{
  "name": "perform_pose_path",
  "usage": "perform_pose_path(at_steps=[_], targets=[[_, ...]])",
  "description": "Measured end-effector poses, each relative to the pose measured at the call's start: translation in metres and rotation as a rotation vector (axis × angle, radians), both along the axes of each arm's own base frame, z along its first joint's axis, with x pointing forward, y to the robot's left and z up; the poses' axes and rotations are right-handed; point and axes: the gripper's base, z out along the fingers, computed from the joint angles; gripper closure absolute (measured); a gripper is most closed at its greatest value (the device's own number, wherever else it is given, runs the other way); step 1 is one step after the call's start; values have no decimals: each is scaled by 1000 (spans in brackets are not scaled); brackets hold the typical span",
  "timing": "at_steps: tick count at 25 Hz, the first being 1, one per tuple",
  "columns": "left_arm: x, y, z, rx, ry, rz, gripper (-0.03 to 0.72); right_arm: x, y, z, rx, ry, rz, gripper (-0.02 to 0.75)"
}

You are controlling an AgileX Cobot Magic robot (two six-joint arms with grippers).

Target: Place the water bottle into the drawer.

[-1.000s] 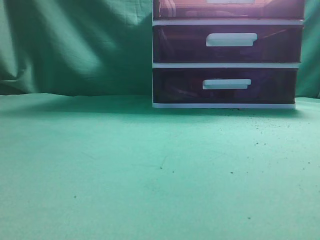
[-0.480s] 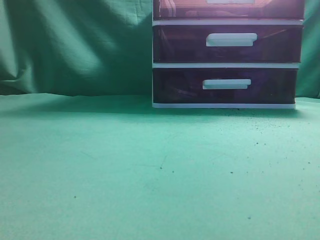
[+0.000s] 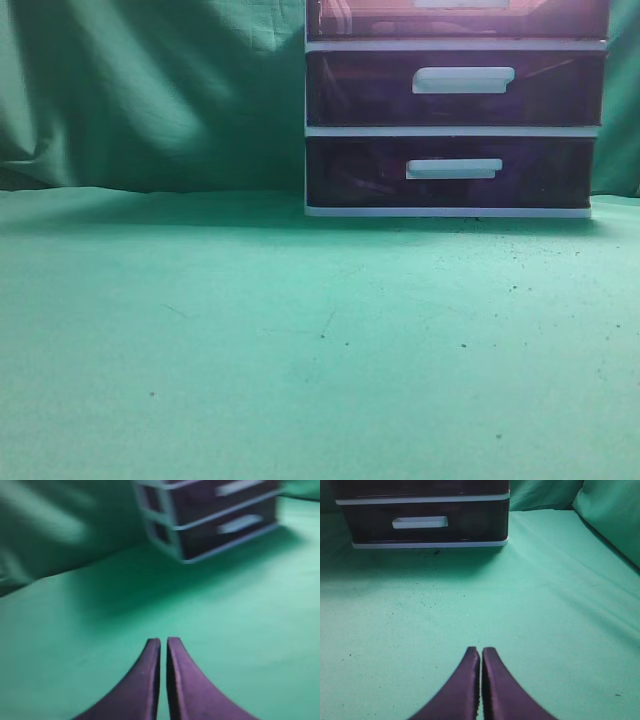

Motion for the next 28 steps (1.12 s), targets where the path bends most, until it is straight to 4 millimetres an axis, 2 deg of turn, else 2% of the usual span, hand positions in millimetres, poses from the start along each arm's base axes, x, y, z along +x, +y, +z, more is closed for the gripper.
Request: perform_pose_path(at_steps=[2, 5, 9, 18, 28], targets=[[4, 4, -11, 2, -42, 123, 688, 0, 0, 0, 0, 0, 0, 738], [14, 8, -38, -28, -56, 272, 688, 0, 0, 0, 0, 0, 0, 738], [20, 10, -69, -95, -17, 354, 688, 0, 0, 0, 4, 0, -1, 738], [18, 10, -81, -85, 109, 357, 688, 0, 0, 0, 7, 1, -2, 738], [17, 9, -83, -79, 126, 357, 688, 0, 0, 0, 9, 1, -3, 738]])
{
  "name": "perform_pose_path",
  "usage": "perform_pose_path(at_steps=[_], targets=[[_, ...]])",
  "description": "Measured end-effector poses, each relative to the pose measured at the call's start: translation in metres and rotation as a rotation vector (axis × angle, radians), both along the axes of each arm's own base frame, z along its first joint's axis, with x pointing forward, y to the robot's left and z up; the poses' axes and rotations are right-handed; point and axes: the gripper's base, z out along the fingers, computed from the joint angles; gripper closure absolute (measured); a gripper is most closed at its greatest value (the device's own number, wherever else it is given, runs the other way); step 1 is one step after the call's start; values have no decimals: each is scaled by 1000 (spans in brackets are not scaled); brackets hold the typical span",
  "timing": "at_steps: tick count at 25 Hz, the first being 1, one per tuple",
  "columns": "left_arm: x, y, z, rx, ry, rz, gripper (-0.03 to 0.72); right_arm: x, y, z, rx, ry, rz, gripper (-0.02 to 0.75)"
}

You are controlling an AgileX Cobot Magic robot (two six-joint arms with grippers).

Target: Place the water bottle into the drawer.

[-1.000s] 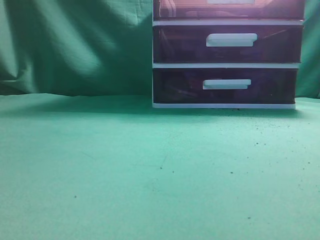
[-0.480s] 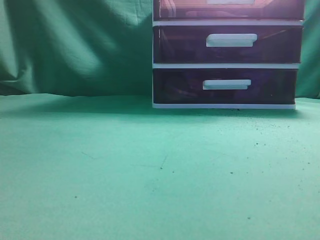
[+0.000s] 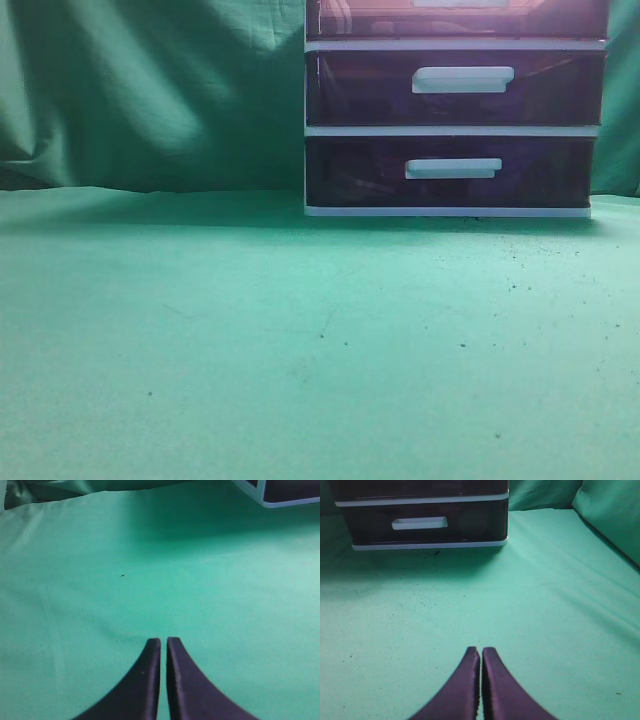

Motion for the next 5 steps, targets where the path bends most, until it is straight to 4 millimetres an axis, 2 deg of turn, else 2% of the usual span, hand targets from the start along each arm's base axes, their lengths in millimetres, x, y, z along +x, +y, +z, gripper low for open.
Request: perform_pose_path(at_steps=[5], targets=[[0, 0, 0, 0, 0, 0, 688, 0, 0, 0, 0, 0, 0, 738]])
